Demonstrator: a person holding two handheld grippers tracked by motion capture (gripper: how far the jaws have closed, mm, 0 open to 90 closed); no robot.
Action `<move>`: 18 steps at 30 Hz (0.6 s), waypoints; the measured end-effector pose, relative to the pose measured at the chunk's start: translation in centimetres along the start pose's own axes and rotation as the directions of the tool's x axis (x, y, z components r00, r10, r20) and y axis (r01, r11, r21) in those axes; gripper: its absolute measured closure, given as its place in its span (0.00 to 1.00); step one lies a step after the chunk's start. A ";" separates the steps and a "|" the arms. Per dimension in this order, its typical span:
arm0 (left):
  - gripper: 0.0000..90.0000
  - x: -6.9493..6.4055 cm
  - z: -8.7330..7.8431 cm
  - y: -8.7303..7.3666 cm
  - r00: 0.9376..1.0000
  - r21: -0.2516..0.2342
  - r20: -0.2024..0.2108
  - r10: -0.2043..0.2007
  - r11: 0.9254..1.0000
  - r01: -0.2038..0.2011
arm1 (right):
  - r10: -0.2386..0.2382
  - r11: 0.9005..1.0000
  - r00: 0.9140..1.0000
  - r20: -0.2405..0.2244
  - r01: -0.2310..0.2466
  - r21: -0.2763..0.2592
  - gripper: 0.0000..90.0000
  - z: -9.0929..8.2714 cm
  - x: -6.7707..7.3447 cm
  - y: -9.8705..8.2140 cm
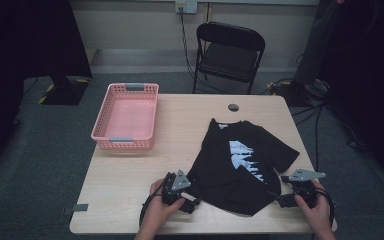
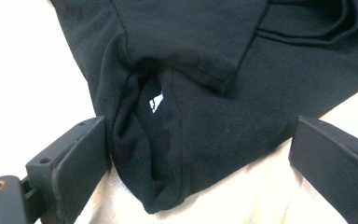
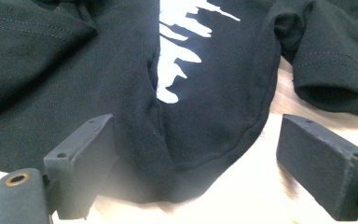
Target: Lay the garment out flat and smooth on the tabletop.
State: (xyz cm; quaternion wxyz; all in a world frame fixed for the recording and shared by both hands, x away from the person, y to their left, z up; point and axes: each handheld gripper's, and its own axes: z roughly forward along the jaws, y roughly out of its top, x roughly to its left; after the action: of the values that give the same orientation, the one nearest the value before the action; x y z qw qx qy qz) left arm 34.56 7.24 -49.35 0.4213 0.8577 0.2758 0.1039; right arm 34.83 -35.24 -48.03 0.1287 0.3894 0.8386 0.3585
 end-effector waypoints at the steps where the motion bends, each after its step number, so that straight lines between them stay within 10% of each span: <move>1: 0.05 0.0 0.0 0.0 1.000 0.000 0.000 0.000 1.000 0.000 | -0.006 1.000 1.000 0.000 0.006 0.002 0.12 0.0 0.0 0.0; 18: 0.09 -0.3 -0.2 0.3 1.000 0.017 -0.016 -0.009 1.000 0.010 | -0.013 1.000 1.000 0.002 0.013 0.005 0.12 0.0 0.1 0.0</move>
State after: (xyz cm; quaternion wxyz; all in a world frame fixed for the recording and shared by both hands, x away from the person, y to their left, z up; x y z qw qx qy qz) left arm 34.34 7.08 -49.02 0.4122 0.8591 0.2842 0.1065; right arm 34.80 -35.17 -48.05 0.1308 0.3845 0.8419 0.3554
